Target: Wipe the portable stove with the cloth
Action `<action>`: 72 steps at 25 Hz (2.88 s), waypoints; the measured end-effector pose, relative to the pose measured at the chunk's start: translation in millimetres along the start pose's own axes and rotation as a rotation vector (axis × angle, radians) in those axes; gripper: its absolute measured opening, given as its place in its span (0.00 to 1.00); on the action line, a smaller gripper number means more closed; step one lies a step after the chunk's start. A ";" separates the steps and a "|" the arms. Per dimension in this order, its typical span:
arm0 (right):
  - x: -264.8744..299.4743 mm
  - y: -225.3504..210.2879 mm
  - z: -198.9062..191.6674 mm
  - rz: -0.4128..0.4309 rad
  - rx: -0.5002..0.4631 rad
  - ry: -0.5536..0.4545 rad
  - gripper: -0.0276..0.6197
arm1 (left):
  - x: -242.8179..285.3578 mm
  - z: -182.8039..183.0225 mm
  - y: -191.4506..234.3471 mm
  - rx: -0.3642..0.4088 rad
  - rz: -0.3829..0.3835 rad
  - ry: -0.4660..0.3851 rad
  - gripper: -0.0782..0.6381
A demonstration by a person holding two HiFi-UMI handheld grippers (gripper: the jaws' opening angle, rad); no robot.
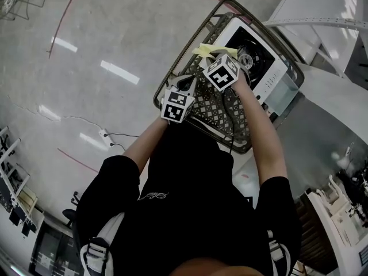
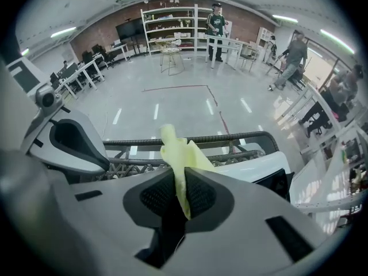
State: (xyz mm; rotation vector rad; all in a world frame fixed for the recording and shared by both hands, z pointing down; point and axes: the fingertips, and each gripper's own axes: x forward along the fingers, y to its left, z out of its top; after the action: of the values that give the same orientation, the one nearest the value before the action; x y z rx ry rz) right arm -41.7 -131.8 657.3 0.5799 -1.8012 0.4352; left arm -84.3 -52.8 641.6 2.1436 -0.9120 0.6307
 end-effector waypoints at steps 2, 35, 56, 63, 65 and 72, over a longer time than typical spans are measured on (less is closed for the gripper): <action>-0.2 8.9 -1.3 0.015 -0.018 0.011 0.10 | -4.3 -3.2 -3.2 0.001 0.000 -0.002 0.13; -316.2 121.0 -153.1 -0.669 0.733 -0.953 0.08 | -153.7 51.4 -210.9 0.248 -0.078 -0.450 0.13; -391.6 218.9 -125.5 -0.870 0.703 -0.989 0.08 | -269.8 71.0 -224.4 0.397 -0.173 -0.575 0.13; -392.7 215.5 -111.6 -0.903 0.743 -0.993 0.08 | -278.8 88.0 -206.3 0.417 -0.186 -0.593 0.13; -392.4 214.7 -111.7 -0.914 0.749 -0.989 0.08 | -276.5 88.5 -205.9 0.424 -0.194 -0.592 0.13; -394.2 215.2 -105.1 -0.935 0.755 -0.984 0.08 | -276.3 89.7 -209.8 0.435 -0.236 -0.588 0.13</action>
State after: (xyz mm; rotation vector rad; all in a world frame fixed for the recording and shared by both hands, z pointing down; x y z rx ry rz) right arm 8.4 168.1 310.3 2.3459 -1.9096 0.1370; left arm -85.5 96.9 316.0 2.8576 -0.8436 0.0664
